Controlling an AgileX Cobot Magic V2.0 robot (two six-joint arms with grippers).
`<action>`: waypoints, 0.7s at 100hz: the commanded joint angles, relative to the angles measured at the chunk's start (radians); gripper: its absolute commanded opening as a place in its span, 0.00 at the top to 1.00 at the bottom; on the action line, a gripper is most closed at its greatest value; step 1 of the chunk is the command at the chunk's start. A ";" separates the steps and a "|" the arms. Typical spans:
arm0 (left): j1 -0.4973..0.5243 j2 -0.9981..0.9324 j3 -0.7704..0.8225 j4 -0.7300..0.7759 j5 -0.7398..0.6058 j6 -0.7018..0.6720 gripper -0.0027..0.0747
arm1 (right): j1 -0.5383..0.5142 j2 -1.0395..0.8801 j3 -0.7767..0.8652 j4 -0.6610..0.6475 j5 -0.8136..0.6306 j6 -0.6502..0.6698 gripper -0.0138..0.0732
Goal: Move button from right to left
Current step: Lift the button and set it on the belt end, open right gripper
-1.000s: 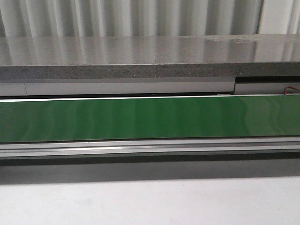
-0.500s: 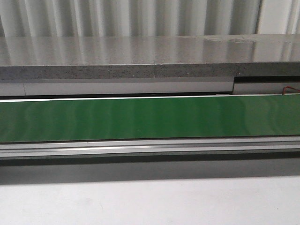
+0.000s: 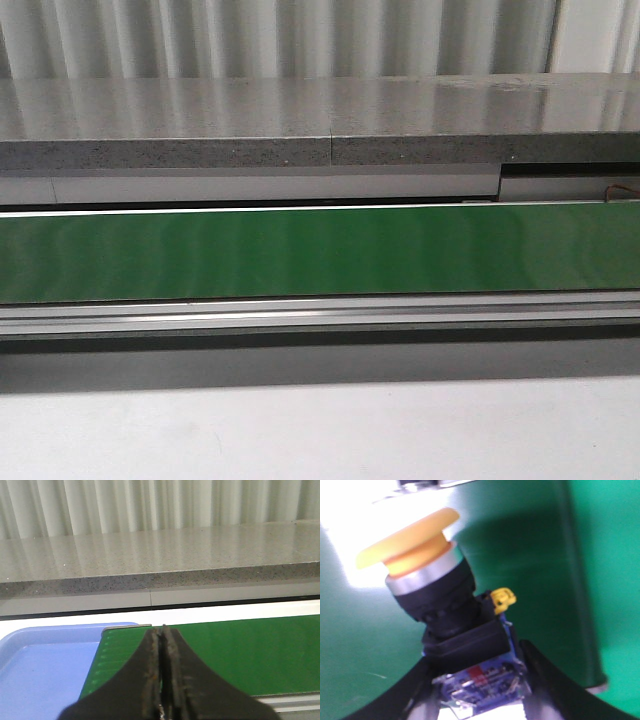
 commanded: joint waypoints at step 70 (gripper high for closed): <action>-0.008 -0.032 0.040 -0.008 -0.076 -0.007 0.99 | 0.051 0.041 -0.023 0.010 -0.062 0.013 0.19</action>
